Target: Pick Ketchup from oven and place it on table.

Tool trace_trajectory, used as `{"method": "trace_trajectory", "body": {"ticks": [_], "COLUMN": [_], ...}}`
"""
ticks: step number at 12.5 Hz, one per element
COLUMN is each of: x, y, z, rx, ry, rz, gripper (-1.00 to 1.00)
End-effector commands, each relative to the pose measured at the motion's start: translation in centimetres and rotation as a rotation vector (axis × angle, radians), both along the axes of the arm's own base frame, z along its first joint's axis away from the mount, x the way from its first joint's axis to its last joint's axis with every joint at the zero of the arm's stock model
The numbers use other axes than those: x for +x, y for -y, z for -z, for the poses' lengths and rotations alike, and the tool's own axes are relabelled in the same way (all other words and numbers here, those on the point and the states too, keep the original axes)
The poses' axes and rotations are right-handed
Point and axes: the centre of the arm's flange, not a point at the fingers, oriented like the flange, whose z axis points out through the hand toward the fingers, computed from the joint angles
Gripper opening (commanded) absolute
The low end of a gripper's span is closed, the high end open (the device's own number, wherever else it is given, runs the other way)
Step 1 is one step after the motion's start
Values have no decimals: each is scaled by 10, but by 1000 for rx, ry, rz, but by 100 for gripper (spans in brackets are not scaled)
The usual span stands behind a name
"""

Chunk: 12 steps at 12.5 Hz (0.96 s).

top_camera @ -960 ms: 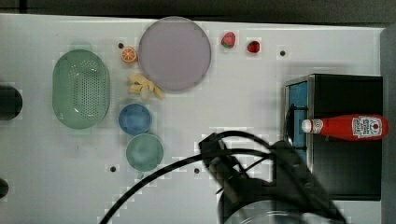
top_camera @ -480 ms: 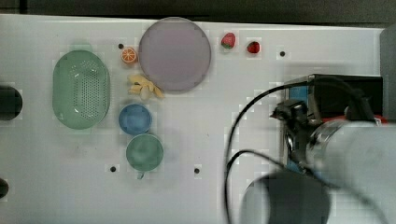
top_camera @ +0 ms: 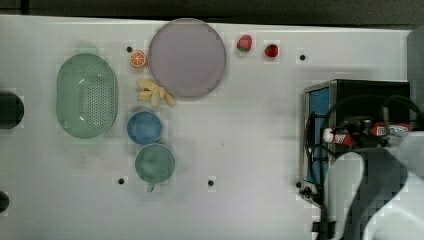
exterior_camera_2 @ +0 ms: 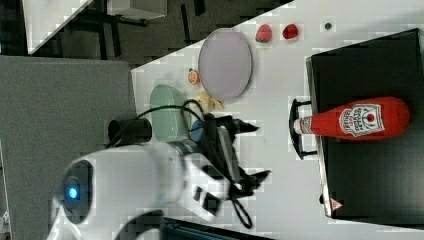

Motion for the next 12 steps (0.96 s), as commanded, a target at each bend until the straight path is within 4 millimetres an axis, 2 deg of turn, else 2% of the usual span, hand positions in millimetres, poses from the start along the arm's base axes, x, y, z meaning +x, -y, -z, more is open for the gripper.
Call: {"method": "trace_trajectory", "body": {"ticks": [1, 6, 9, 12], "x": [10, 32, 36, 42], "y": [38, 99, 119, 130], "z": [-15, 23, 54, 81], "rx": [-83, -197, -155, -158], "ry": [46, 5, 0, 21], "rz": [-10, 74, 155, 192], "gripper": [100, 100, 100, 100]}}
